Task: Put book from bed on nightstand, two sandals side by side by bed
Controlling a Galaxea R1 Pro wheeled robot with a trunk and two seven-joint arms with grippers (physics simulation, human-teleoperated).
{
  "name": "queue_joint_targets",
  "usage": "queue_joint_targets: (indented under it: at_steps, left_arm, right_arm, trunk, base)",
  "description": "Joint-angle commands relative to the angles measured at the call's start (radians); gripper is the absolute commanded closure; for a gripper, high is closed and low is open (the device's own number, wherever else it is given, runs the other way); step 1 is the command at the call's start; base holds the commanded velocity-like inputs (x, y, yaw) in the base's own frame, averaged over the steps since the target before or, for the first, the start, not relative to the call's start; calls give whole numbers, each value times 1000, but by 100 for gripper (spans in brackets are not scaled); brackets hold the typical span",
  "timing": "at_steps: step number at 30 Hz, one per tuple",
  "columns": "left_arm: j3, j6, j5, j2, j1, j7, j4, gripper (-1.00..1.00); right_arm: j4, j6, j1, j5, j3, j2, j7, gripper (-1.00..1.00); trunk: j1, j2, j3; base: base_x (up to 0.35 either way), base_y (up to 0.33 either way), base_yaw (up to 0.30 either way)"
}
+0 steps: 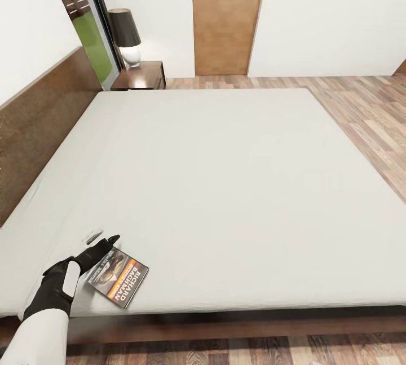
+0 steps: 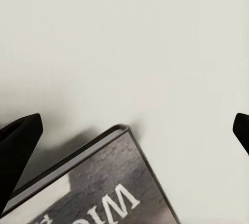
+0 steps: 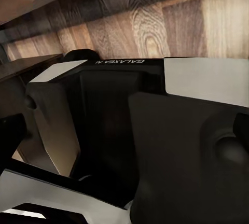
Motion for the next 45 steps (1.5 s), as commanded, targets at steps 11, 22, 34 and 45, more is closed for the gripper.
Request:
queue_joint_targets:
  at_steps: [11,22,34,45]
  left_arm:
    - [3,13,2,0,0,2,0,-100]
    - [3,13,2,0,0,2,0,-100]
    - [3,13,2,0,0,2,0,-100]
    - [3,13,2,0,0,2,0,-100]
  right_arm:
    - [3,10,-1,-5,-7,0,4,-100]
    - [3,10,-1,-5,-7,-1,5,-100]
    - [3,10,-1,-5,-7,0,4,-100]
    - [3,10,-1,-5,-7,-1,4,-100]
  trunk:
    - [0,0,-1]
    - [0,0,-1]
    - [0,0,-1]
    - [0,0,-1]
  base:
    - [0,0,-97]
    - [0,0,-82]
    - [-63,0,-1]
    - [-24,0,0]
